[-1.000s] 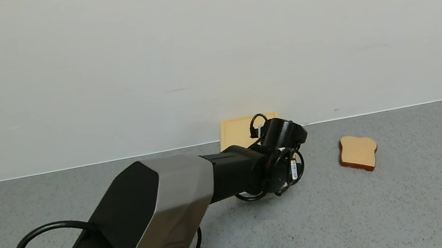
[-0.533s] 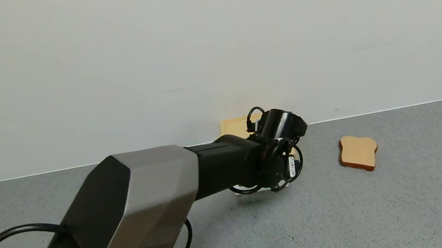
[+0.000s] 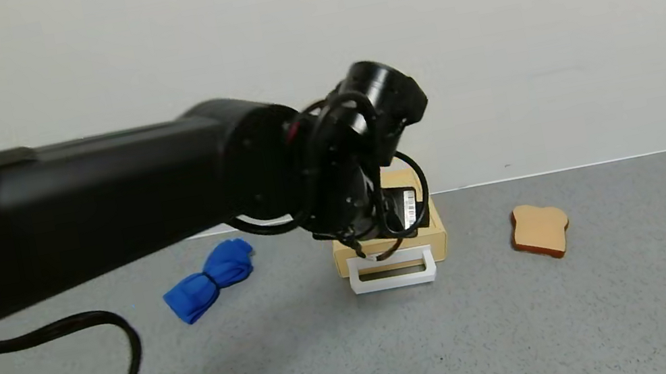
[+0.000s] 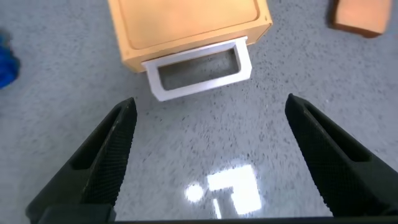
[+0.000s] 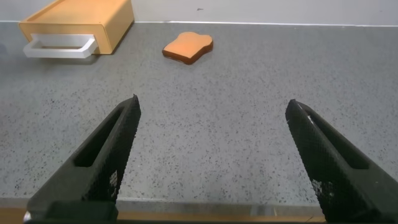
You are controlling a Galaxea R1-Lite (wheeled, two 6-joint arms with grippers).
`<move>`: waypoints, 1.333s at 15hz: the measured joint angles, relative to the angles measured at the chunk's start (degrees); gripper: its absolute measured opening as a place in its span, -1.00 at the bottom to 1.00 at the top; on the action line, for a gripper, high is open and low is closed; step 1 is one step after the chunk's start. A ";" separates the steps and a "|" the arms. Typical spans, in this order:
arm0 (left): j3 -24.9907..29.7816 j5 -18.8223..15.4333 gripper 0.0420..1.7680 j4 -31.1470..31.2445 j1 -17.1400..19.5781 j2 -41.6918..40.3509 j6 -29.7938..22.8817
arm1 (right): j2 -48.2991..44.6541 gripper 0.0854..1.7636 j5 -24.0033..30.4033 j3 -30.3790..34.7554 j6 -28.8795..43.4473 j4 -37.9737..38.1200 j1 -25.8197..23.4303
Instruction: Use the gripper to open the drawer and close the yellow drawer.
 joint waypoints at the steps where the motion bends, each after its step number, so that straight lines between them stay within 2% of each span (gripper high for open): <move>1: 0.21 -0.69 0.94 1.04 0.30 -2.49 0.44 | 0.00 0.94 0.00 0.00 0.05 0.00 0.00; 3: 1.57 -3.04 0.94 1.82 1.49 -7.53 1.83 | 0.00 0.94 0.00 0.00 0.02 0.00 -0.02; 6: 6.49 -11.25 0.94 1.45 4.69 -15.97 4.74 | 0.00 0.94 0.00 0.00 0.05 0.00 -0.04; 7: 9.33 -14.86 0.94 0.57 6.27 -19.11 5.99 | 0.00 0.94 0.00 0.00 0.05 0.00 -0.02; 9: 16.65 -19.33 0.94 -3.38 9.22 -24.84 7.85 | 0.00 0.94 -0.02 0.00 0.05 -0.02 0.00; 15: 44.47 -24.61 0.94 -23.52 17.76 -43.06 16.65 | 0.00 0.94 0.00 0.00 0.05 0.00 -0.02; 18: 54.57 -26.28 0.94 -27.01 22.44 -52.82 20.32 | 0.00 0.94 0.00 0.00 0.05 0.00 -0.02; 20: 59.40 -26.50 0.94 -28.26 25.39 -58.50 22.74 | 0.00 0.94 0.00 0.00 0.00 0.02 -0.02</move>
